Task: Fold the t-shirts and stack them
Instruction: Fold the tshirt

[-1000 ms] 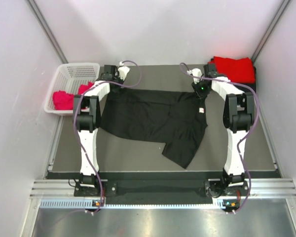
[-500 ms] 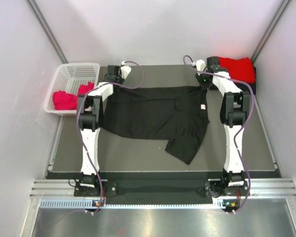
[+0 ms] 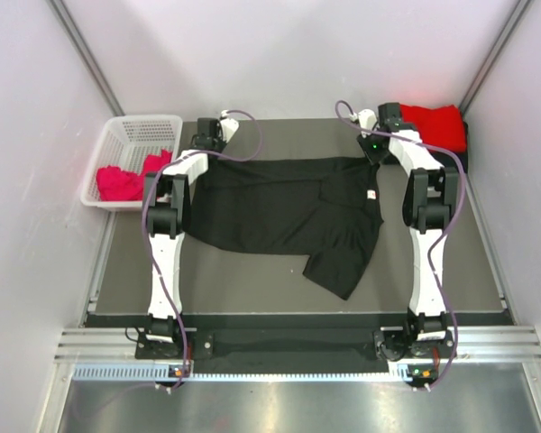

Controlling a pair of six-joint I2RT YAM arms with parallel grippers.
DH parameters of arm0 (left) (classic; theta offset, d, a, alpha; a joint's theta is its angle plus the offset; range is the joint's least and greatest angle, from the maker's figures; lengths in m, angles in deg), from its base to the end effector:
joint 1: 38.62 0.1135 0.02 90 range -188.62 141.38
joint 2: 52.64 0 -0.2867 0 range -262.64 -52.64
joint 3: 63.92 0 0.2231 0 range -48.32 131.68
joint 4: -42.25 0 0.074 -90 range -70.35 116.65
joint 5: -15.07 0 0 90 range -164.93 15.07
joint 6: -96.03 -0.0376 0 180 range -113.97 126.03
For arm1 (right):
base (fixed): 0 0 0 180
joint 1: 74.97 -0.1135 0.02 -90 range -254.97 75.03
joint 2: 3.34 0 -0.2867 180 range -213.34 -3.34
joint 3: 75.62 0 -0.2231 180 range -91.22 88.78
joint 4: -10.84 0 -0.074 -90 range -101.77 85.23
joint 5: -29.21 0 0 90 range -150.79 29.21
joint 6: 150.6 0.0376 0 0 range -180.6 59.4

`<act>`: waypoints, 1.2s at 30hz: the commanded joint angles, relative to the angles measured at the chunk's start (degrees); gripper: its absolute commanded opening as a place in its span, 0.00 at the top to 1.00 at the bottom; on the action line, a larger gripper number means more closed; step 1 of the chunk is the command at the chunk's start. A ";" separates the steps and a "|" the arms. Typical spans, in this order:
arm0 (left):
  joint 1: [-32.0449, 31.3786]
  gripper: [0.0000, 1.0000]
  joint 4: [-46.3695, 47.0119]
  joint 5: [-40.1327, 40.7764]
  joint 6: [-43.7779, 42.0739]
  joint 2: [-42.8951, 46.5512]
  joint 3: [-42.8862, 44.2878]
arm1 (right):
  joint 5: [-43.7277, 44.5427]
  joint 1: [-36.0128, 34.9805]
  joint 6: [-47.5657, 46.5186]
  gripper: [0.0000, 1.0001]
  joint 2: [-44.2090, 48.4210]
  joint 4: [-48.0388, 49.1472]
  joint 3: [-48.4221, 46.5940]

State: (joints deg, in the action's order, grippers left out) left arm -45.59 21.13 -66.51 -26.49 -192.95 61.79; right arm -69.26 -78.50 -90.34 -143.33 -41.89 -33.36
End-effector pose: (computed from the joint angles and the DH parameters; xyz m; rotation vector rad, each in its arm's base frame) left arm 0.5434 -0.0609 0.1754 0.6697 2.1131 0.4101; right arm 0.5250 0.0379 0.1980 -0.7761 2.3923 0.0015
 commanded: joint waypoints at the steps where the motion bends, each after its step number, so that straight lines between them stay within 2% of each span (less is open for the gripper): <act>1: 0.37 1.00 0.16 0.01 1.48 2.13 2.30 | -0.76 0.37 1.08 0.74 8.14 -0.58 0.77; 5: 0.28 1.00 -0.89 -0.87 4.20 7.15 3.36 | -1.55 0.37 1.79 0.70 12.62 -0.32 2.88; 9: 0.28 0.70 -9.32 -4.80 5.44 13.63 1.35 | -2.25 0.45 2.49 0.65 16.14 -0.76 6.03; 10: 0.37 0.68 -11.07 -6.13 6.22 15.05 -0.23 | -2.17 0.45 2.49 0.64 16.49 -0.67 6.57; 12: 0.28 0.68 -17.81 -10.85 5.88 17.08 -4.10 | -1.47 0.54 1.97 0.63 16.76 -1.19 7.36; 15: 0.19 0.69 -23.38 -13.43 5.18 19.46 -8.05 | -1.55 1.50 1.00 0.62 16.24 -1.55 8.85; 20: 0.46 0.69 -22.52 -12.74 2.28 22.01 -15.88 | -3.57 2.56 0.65 0.63 14.83 -3.65 9.30; 26: 0.46 0.64 -24.89 -14.31 0.00 19.99 -15.80 | -6.03 2.83 -0.67 0.63 12.89 -6.99 10.09; 36: 0.28 0.60 -27.87 -11.33 -3.17 14.02 -12.11 | -8.14 2.83 -0.67 0.63 13.33 -7.35 13.42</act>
State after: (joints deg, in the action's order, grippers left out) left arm -45.41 -4.33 -78.20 -27.69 -176.93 47.64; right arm -75.51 -75.92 -90.28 -130.17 -48.91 -20.51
